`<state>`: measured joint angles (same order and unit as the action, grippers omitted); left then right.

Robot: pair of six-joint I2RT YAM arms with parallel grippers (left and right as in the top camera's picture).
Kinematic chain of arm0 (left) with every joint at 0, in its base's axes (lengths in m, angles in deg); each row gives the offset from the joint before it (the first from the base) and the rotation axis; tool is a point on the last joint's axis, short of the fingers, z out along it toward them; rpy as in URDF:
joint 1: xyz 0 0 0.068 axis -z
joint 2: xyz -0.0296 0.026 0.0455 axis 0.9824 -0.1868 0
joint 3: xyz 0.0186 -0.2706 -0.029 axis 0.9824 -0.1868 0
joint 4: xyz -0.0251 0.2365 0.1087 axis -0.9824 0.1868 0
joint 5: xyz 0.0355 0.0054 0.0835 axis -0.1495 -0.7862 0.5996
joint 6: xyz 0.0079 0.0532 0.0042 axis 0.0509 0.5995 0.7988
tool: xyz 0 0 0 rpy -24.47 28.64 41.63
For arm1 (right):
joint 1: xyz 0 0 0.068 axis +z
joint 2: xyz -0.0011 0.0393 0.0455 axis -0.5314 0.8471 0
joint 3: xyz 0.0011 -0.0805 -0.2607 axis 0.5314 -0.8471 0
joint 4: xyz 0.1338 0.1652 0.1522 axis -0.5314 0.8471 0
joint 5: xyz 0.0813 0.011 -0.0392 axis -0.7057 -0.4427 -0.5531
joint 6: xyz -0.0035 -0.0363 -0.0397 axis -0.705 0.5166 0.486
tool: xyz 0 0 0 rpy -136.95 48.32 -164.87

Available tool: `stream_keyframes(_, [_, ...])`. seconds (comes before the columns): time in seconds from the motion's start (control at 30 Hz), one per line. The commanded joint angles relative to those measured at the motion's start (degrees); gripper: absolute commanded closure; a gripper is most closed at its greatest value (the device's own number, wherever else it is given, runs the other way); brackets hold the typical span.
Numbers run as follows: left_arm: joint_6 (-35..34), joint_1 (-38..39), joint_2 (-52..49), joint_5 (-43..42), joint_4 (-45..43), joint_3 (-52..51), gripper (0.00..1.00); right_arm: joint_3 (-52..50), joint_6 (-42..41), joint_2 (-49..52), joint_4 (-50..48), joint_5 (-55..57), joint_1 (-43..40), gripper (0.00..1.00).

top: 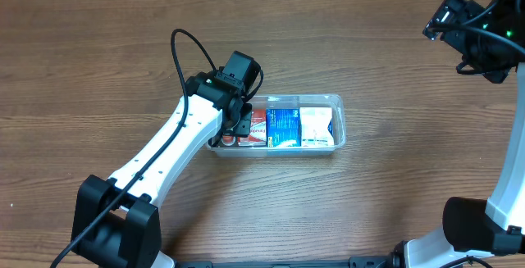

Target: Pack container

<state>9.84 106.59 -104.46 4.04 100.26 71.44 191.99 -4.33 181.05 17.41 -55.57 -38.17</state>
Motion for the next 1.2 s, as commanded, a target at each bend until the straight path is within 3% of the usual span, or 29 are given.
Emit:
stream_keyframes(0.0, [-1.38,-0.20,1.40,0.81,5.64,4.76,0.43,1.25,-0.09,-0.74,-0.20,0.13,-0.11,0.00])
stream_keyframes(0.23, [-0.57,-5.09,4.24,3.96,24.22,28.52,0.18,1.25,-0.07,-0.74,-0.17,0.13,-0.11,0.00])
stream_keyframes(0.33, [0.98,-8.72,6.08,3.98,29.35,35.98,0.20,1.25,-0.07,-0.74,-0.20,0.13,-0.11,0.00])
stream_keyframes(0.43, [1.40,-13.16,10.19,5.40,33.53,41.46,0.32,1.22,-0.07,-0.74,-0.17,0.13,-0.11,0.00])
stream_keyframes(0.57, [0.61,-16.33,20.50,10.75,32.41,42.23,0.27,1.25,-0.07,-0.74,-0.20,0.13,-0.11,0.00])
stream_keyframes(0.6, [0.50,-16.33,22.56,12.31,32.04,42.25,0.01,1.25,-0.09,-0.74,-0.17,0.13,-0.11,0.00])
stream_keyframes(0.8, [0.50,-16.31,30.21,14.38,32.61,42.23,0.00,1.22,-0.07,-0.74,-0.17,0.13,-0.11,0.00])
stream_keyframes(1.17, [0.52,-16.31,29.40,13.46,32.83,42.18,0.00,1.25,-0.07,-0.57,-0.20,0.13,-0.11,0.00])
